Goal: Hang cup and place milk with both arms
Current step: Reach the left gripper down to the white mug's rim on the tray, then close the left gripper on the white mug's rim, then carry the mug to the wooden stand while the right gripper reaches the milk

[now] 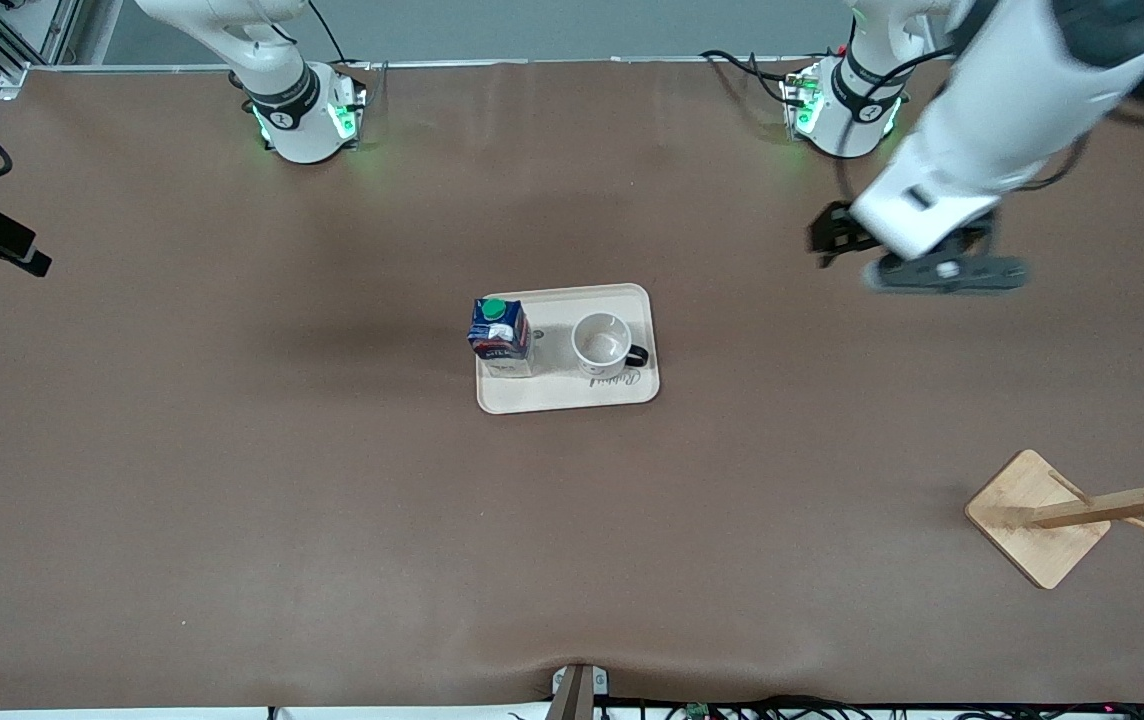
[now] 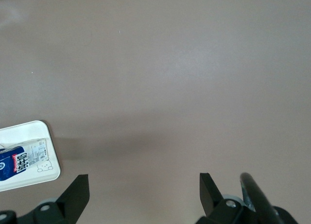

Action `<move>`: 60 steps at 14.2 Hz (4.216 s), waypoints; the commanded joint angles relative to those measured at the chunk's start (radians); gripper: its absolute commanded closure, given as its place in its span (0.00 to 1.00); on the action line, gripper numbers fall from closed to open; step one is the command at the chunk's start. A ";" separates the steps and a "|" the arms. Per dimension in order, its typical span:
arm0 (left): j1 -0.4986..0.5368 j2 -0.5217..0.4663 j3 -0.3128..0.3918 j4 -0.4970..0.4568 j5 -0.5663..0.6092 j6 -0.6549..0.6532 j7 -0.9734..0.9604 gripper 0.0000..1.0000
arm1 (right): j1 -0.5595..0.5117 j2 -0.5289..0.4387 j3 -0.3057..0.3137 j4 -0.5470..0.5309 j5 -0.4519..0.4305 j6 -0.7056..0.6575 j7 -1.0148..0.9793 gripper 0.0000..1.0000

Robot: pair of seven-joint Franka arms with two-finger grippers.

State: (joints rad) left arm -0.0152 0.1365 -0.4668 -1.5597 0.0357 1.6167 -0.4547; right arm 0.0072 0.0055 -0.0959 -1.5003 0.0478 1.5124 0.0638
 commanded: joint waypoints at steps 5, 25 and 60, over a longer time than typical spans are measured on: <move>-0.095 0.067 -0.065 -0.282 0.020 0.418 -0.442 0.00 | -0.010 0.033 0.007 0.009 0.011 -0.017 -0.007 0.00; -0.269 0.436 -0.058 -0.335 0.308 0.848 -1.156 0.68 | 0.020 0.100 0.012 0.017 0.033 0.086 -0.007 0.00; 0.463 0.190 -0.046 0.105 0.174 0.307 0.597 1.00 | 0.528 0.215 0.010 -0.261 0.356 0.411 0.771 0.00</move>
State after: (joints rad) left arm 0.4159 0.3241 -0.5091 -1.4741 0.2211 1.9193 0.0305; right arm 0.4701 0.2466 -0.0754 -1.7241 0.4330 1.8877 0.7163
